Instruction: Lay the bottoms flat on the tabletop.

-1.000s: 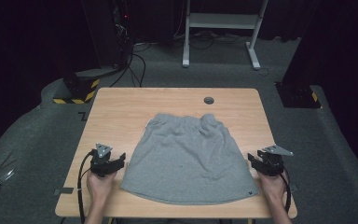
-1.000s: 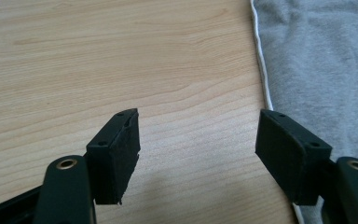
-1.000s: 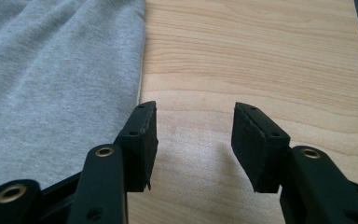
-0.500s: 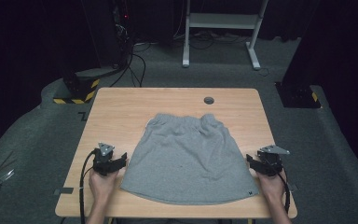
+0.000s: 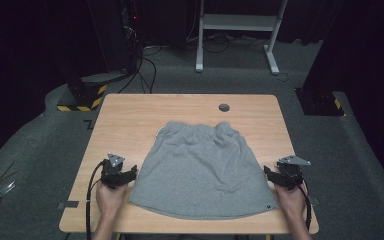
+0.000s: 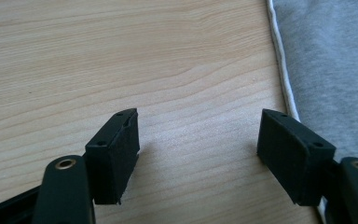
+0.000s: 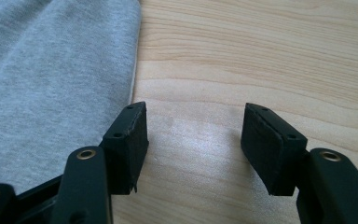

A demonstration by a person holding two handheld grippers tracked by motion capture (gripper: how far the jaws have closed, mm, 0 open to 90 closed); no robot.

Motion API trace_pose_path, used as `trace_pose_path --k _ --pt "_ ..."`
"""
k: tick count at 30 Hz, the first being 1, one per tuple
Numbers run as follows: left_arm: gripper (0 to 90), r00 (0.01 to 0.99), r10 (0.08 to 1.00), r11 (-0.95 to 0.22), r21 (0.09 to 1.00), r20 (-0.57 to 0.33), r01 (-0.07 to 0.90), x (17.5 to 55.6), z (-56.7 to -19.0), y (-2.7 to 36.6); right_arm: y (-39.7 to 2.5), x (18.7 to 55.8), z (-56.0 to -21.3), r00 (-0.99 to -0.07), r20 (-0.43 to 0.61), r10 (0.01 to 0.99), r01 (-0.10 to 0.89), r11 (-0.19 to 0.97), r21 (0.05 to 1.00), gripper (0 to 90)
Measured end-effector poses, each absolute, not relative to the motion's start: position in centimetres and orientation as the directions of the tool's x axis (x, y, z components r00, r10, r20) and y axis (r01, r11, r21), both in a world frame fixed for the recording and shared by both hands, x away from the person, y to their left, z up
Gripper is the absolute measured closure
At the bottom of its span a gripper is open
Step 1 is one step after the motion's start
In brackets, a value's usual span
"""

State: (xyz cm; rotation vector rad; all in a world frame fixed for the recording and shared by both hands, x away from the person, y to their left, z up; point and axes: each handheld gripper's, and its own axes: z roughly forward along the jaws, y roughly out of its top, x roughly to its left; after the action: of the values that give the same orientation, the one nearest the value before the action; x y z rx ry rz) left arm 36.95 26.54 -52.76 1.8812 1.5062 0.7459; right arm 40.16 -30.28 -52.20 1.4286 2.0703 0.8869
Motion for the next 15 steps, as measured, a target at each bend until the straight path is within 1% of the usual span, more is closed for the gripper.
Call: trace_pose_path --k 2,4,15 --pt "29.5 0.189 0.982 -0.141 0.749 0.021 0.648 37.02 -52.79 26.74 -30.28 40.15 -52.19 -0.346 -0.018 0.938 0.635 0.249 0.731 41.1" --pt "28.8 0.186 0.983 -0.129 0.747 0.007 0.653 37.1 -52.8 26.96 -30.29 40.16 -52.2 -0.348 -0.019 0.937 0.633 0.25 0.732 41.0" --pt "28.4 0.185 0.983 -0.128 0.745 0.007 0.655 37.04 -52.8 26.92 -30.28 40.15 -52.2 -0.347 -0.018 0.938 0.635 0.249 0.732 41.0"
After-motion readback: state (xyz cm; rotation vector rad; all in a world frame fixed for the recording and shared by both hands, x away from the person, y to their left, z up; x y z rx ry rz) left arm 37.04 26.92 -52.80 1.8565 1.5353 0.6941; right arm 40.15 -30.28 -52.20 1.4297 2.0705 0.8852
